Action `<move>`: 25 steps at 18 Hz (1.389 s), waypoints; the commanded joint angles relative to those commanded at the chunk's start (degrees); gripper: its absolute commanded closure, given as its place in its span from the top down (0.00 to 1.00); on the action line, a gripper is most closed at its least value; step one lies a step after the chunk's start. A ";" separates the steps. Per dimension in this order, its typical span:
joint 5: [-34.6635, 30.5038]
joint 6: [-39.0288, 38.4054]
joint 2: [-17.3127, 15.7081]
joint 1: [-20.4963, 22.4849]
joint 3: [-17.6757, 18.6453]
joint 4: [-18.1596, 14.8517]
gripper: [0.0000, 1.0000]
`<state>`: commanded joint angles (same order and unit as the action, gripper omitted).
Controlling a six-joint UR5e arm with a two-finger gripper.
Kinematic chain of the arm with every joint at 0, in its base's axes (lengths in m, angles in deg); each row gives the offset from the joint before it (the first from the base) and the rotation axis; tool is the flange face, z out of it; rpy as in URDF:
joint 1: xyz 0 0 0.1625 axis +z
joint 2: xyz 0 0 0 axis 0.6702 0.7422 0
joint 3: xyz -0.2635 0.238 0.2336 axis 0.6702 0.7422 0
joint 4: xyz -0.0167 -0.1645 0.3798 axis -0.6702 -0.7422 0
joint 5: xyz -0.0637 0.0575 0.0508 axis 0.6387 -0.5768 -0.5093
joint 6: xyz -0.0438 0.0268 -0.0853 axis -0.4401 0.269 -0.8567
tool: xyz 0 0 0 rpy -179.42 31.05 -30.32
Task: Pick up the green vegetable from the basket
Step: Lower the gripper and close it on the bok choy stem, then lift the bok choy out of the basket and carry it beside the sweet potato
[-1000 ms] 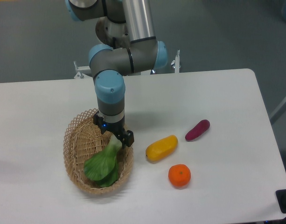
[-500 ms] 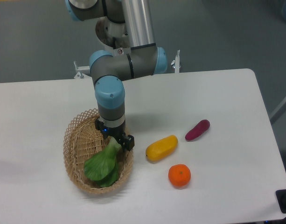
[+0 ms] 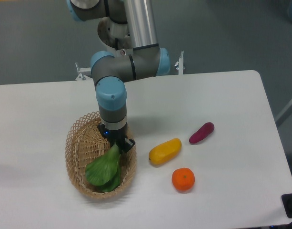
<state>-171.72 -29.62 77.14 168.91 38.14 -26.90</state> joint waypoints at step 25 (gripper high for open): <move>7.72 9.23 -10.98 14.31 -5.27 -2.11 0.33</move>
<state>-164.00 -20.40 66.16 183.22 32.87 -29.01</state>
